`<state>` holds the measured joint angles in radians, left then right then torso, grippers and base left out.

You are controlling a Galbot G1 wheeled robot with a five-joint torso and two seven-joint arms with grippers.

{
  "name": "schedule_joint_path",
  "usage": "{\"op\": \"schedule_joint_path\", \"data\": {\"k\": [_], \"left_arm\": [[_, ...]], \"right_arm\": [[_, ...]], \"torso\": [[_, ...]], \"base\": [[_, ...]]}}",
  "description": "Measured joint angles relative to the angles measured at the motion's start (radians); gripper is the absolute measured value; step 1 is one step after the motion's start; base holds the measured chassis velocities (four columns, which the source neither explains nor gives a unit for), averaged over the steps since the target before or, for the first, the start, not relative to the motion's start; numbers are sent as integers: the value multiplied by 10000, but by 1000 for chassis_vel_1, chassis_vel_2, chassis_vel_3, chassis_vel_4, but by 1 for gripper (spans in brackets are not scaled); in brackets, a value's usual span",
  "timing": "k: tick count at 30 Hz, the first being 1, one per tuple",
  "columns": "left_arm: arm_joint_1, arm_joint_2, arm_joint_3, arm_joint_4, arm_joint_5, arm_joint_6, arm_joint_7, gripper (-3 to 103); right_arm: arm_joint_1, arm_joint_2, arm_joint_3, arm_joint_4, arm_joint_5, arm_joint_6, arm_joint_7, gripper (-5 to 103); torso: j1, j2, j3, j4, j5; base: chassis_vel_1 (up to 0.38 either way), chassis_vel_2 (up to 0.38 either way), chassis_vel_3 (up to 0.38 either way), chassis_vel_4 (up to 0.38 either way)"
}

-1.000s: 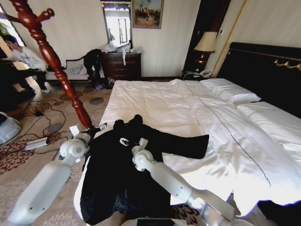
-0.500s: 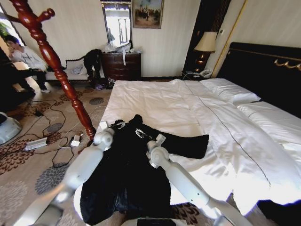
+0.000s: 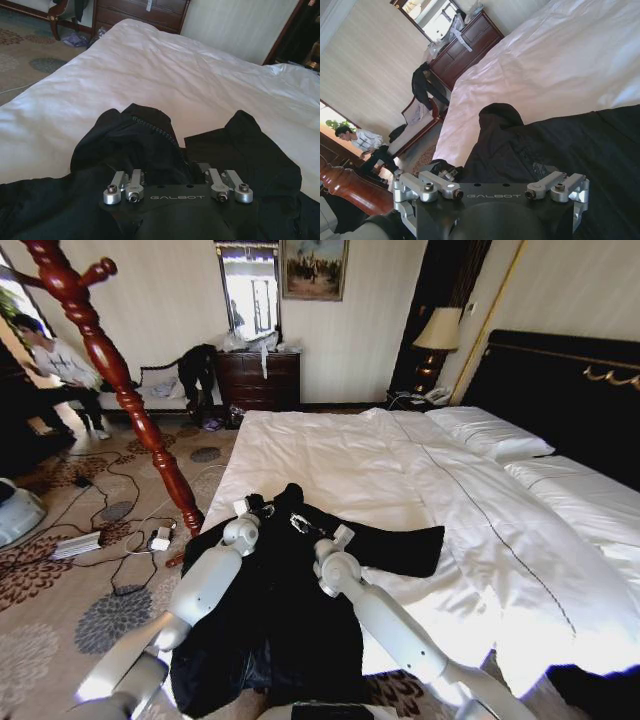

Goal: Pick up the clothes from the bed and hang them on the clothes hanger.

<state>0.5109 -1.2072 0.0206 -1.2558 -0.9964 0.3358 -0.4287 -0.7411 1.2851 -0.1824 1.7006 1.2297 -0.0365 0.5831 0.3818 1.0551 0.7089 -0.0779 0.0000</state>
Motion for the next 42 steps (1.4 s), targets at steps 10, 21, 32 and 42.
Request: {"op": "schedule_joint_path", "data": {"k": [10, 21, 32, 42], "left_arm": [[108, 282, -118, -322, -168, -30, -9, 19], [388, 818, -346, -1000, -276, -4, 26, 1], [1408, 2523, -877, -2868, -335, 471, 400, 1], [1857, 3627, -1145, -3489, -176, 724, 776, 1]], "right_arm": [[-19, 11, -76, -67, -75, -17, -12, 100], [44, 105, -398, -12, 923, -301, 167, 100], [1053, 888, -1372, -902, 2254, -837, 197, 100], [1443, 1481, -2277, -1774, 2053, -991, 514, 100]], "torso": [[0, 0, 0, 1, -1], [1, 0, -1, -3, -2], [0, 1, -1, 1, -5], [0, 1, -1, -5, -3]], "base": [[0, 0, 0, 0], [0, 0, 0, 0], [0, 0, 0, 0], [0, 0, 0, 0]]}}
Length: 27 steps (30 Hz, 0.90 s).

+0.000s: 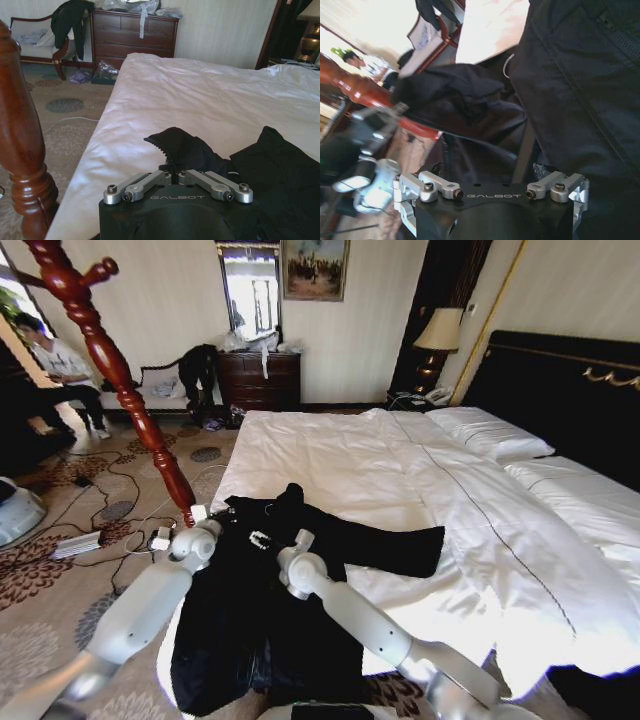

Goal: Pick up the clothes from the bed and hang them on the clothes hanger.

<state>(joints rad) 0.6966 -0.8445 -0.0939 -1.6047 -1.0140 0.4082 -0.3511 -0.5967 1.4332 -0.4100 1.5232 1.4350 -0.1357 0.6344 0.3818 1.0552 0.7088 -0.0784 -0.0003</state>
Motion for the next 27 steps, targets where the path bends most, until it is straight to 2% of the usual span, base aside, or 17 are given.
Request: {"op": "schedule_joint_path", "data": {"k": [2, 7, 12, 14, 20, 27], "left_arm": [[-17, 243, -31, -153, -103, 102, 26, 1], [-34, 417, -39, -283, -151, 172, 92, 1], [-126, 829, -6, -346, -179, 253, 365, 1], [-255, 1211, 76, -339, -176, 333, 699, 1], [-429, 1887, 221, -404, -244, 480, 1325, 1], [-474, 1918, 234, -390, -348, 323, 1586, 1]], "right_arm": [[155, 199, -141, -452, -380, -58, 71, 100], [311, 256, -301, -873, -802, -117, 101, 100], [402, 188, -451, -1098, -1116, -228, 177, 100], [422, 158, -462, -1144, -1216, -235, 216, 100], [476, 258, -319, -1222, -843, -217, 228, 100], [674, 542, -249, -1444, -372, -58, -1, 100]], "torso": [[0, 0, 0, 6, 0], [0, 0, 0, 2, 0], [0, 0, 0, 4, 0], [1, 0, 0, 5, 0], [0, 0, 0, 5, 1], [0, 0, 0, 5, 3]], "base": [[0, 0, 0, 0], [0, 0, 0, 0], [0, 0, 0, 0], [0, 0, 0, 0], [0, 0, 0, 0], [0, 0, 0, 0]]}}
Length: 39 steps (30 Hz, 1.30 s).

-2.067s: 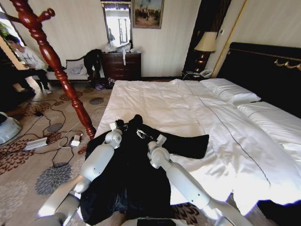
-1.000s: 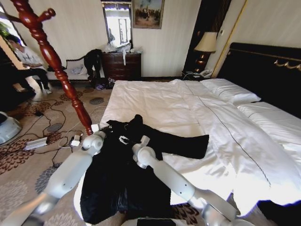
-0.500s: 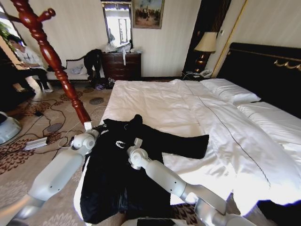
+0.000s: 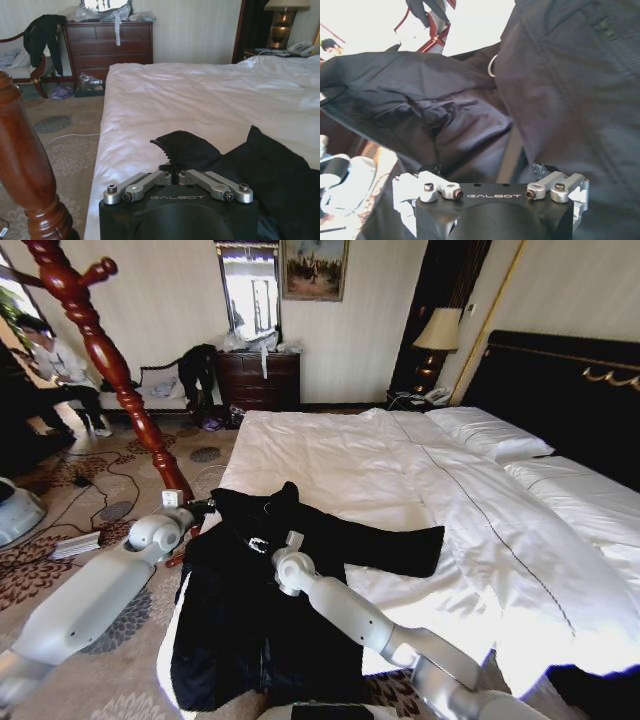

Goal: Pick up the clothes from the bed and hang them on the clothes hanger.

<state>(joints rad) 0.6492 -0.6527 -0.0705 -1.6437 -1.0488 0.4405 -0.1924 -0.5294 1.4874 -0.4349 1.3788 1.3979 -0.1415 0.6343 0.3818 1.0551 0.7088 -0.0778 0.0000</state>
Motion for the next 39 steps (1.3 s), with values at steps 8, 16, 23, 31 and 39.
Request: {"op": "schedule_joint_path", "data": {"k": [8, 16, 23, 31, 39], "left_arm": [[-108, -722, 135, 7, -378, -105, -11, 1], [11, -801, 157, -220, -655, -189, 279, 1], [96, -713, 172, -389, -854, -102, 314, 1], [110, -938, 231, -210, -750, -106, 177, 1], [155, -1080, 304, -180, -686, -79, 73, 1]], "right_arm": [[264, 256, -277, -608, 167, -97, -201, 100], [510, 340, -280, -1361, 102, -90, -627, 100], [953, 743, 42, -2343, -127, 175, -1169, 100], [1068, 931, 146, -2412, -140, 382, -1428, 100], [519, 188, -85, -1492, -1345, 290, -924, 100]], "torso": [[0, 0, 0, -4, -1], [0, 0, 0, -1, 0], [0, 0, 1, 0, 0], [1, 0, 1, -3, -1], [1, 0, 1, -6, 0]], "base": [[0, 0, 0, 0], [0, 0, 0, 0], [0, 0, 0, 0], [0, 0, 0, 0], [0, 0, 0, 0]]}}
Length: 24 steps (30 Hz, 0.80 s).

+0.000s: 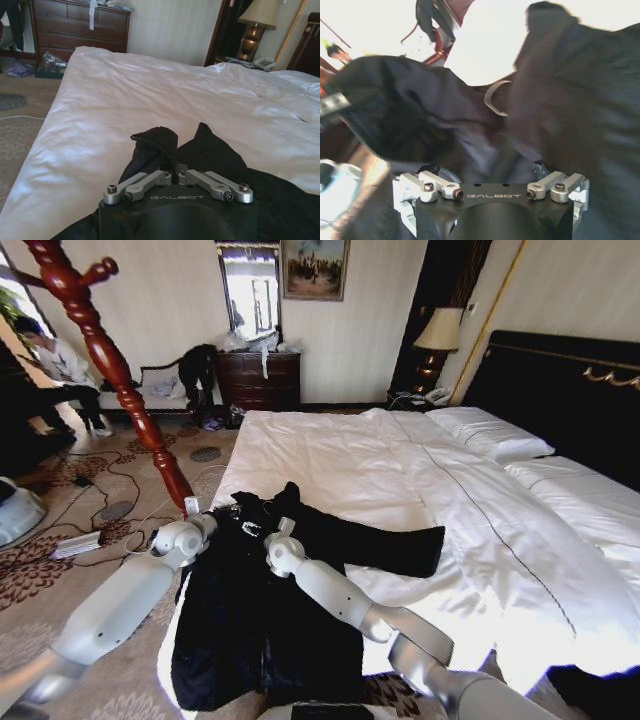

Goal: Pick up the clothes from the bed and hang them on the clothes hanger.

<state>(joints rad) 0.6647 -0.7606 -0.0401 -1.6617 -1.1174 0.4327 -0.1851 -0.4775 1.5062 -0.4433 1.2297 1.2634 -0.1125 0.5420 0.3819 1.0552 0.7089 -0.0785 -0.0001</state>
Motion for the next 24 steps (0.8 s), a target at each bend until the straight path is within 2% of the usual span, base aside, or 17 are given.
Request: {"op": "schedule_joint_path", "data": {"k": [1, 4, 6, 8, 10, 11, 13, 15, 16, 20, 24], "left_arm": [[0, 0, 0, 0, 0, 0, 0, 1], [49, 92, -23, 0, 14, 0, -9, 1], [76, 118, -41, 0, 16, 0, -8, 1], [123, 156, -80, -5, 28, -1, -19, 1], [160, 176, -111, -24, 46, -1, -53, 1], [158, 177, -123, -25, 49, -2, -80, 1], [151, 176, -127, -25, 49, -3, -106, 1], [77, 169, -158, -26, 18, -2, -138, 1], [50, 169, -181, -27, -12, -3, -150, 1], [8, 217, -254, -72, -75, -3, -170, 1], [76, 318, -314, -219, -94, -3, -173, 1]], "right_arm": [[0, 0, 0, 0, 0, 0, 0, 100], [-444, -708, -91, 1095, -61, 1, 249, 100], [-529, -864, -98, 1405, -11, 58, 221, 100], [-612, -1056, -62, 1971, 394, 127, 225, 100], [-615, -1128, 39, 2549, 1337, -111, 758, 100], [-611, -1131, 79, 2775, 1821, -325, 1119, 100], [-610, -1128, 102, 2922, 2155, -482, 1395, 100], [-608, -1011, 138, 3291, 3319, -1159, 2585, 100], [-616, -960, 128, 3288, 3475, -1306, 2822, 100], [-686, -677, 99, 2926, 3708, -1599, 3249, 100], [-717, -379, 116, 2453, 3505, -1632, 3150, 100]], "torso": [[0, 0, 0, 0, 0], [-1, 0, 0, 1, 1], [-1, 0, -1, 4, 2], [-2, 0, -1, 7, 2], [-1, 0, -1, 6, 2], [-1, 0, -1, 6, 2], [-1, 0, -1, 6, 1], [-2, 0, -1, 6, 0], [-2, 0, -1, 6, 0], [-1, 0, -1, 4, 0], [-1, 0, -1, 6, 0]], "base": [[0, 0, 0, 0], [0, 0, 0, 0], [0, 0, 0, 0], [0, 0, 0, 0], [0, 0, 0, 0], [0, 0, 0, 0], [0, 0, 0, 0], [0, 0, 0, 0], [0, 0, 0, 0], [0, 0, 0, 0], [0, 0, 0, 0]]}}
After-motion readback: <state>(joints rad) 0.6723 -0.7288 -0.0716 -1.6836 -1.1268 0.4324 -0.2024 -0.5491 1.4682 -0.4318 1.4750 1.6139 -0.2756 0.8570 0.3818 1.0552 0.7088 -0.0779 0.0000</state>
